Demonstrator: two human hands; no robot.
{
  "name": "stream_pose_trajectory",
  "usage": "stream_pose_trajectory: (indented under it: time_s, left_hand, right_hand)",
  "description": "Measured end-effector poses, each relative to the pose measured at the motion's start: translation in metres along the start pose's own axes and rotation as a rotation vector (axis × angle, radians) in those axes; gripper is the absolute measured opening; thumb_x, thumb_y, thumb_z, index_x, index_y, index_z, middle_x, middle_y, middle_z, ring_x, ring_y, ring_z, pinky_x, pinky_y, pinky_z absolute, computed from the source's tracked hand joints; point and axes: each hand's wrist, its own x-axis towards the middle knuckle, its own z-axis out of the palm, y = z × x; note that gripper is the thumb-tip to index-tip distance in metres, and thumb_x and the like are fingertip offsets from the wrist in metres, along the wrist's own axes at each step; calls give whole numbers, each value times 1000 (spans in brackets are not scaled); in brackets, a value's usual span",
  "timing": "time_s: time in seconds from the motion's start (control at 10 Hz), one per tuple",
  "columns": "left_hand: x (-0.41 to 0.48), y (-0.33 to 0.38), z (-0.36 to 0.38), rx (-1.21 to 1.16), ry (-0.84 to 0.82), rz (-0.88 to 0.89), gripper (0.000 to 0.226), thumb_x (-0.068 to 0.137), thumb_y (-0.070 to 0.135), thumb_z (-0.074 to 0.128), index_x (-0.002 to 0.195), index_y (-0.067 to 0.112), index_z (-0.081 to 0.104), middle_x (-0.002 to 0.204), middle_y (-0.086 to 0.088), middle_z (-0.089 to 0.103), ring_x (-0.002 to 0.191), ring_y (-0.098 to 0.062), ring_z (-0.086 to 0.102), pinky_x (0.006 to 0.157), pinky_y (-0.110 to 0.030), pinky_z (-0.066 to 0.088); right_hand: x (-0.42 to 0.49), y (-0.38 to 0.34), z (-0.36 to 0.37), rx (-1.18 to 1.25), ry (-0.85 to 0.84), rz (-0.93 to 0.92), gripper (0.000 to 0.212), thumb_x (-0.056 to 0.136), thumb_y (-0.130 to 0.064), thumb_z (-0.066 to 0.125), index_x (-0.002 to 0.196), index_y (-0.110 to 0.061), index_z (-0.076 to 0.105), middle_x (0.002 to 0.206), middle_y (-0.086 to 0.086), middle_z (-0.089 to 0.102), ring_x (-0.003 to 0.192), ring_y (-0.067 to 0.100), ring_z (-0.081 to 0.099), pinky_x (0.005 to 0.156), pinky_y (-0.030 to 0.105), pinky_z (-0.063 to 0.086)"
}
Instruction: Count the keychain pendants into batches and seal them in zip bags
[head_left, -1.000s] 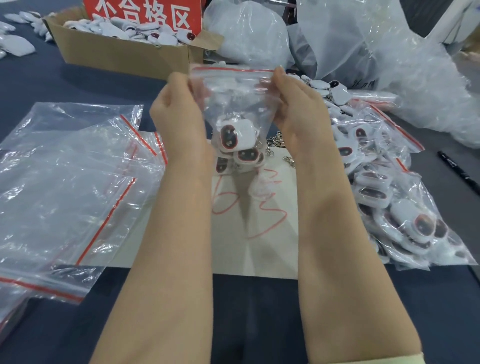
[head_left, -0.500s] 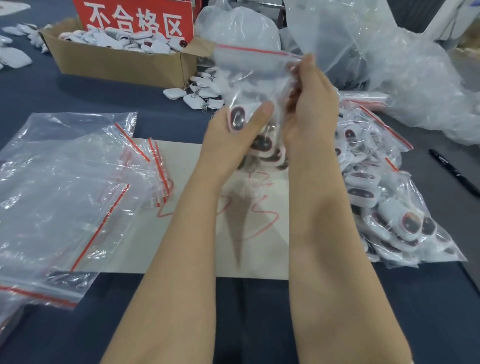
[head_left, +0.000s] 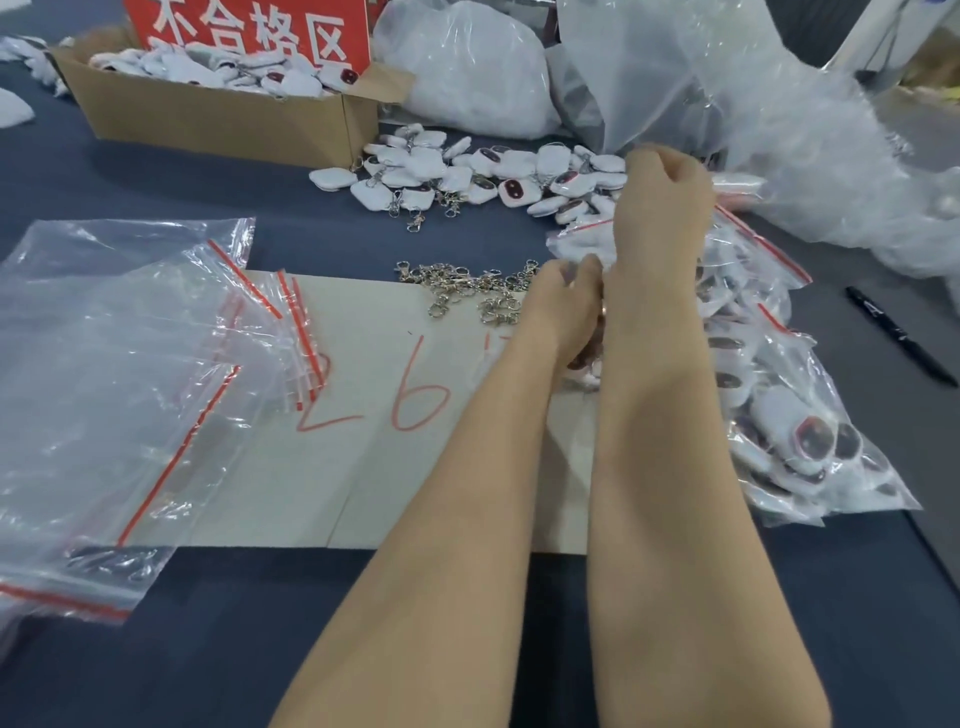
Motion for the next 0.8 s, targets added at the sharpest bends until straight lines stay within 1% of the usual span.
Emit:
stream_pose_trajectory:
  time_s: [0.1,0.2,0.3,0.4,0.5,0.6,0.7,0.8]
  left_hand:
    - [3,-6,-3,57,65,-14,29,98,31,46,91,4,54,86,-16,62,67,-23,57,66,-31,47]
    - [3,-11,-3,207,153,83,36,98,27,45,119,-2,51,123,-22,56,109,-31,55,91,-34,40]
    - [-2,-12,-9,458,245,257,39,99,24,44,129,2,52,139,-16,44,130,-27,38,108,-30,27]
    - [-6,-16,-16,481,211,304,34,98,22,44,119,1,62,138,-16,46,129,-27,39,106,-29,29]
    - [-14,-20,-19,501,184,376,32,99,17,41,112,-2,63,130,-20,51,124,-28,43,102,-31,31]
    - [-19,-25,-22,474,187,423,30,99,13,40,112,-3,62,123,-18,55,117,-29,47,100,-34,33]
    - [-26,-24,-23,302,233,422,25,100,12,40,92,1,61,106,-13,59,103,-26,52,92,-35,40]
    - [-28,-22,-31,240,334,383,26,99,11,37,83,8,56,92,-8,58,90,-24,50,86,-40,42]
  right_hand:
    - [-3,7,-10,5,163,-96,15,93,-7,46,100,-13,58,91,-2,57,77,6,49,71,15,40]
    - [-5,11,-12,-78,188,-87,20,93,-9,47,108,-8,62,95,-1,59,84,10,51,76,19,41]
    - [-8,20,-6,-178,83,-96,13,92,-11,48,99,-14,59,87,-7,59,84,9,54,78,20,40]
    - [-8,24,-2,-247,49,-118,13,91,-10,47,94,-16,58,97,1,67,93,15,61,87,28,48]
    - [-5,29,-2,-246,41,-110,13,91,-10,47,97,-13,58,103,6,69,96,17,63,90,30,49]
    - [-13,30,1,-316,19,-161,18,92,-11,46,101,-12,61,101,3,68,89,12,60,77,17,46]
    - [-25,28,8,-282,-46,-242,19,92,-5,43,96,-12,60,96,5,69,93,19,64,88,27,49]
    - [-39,6,18,-97,-112,-281,19,91,1,43,89,-11,58,82,6,68,84,22,66,87,38,52]
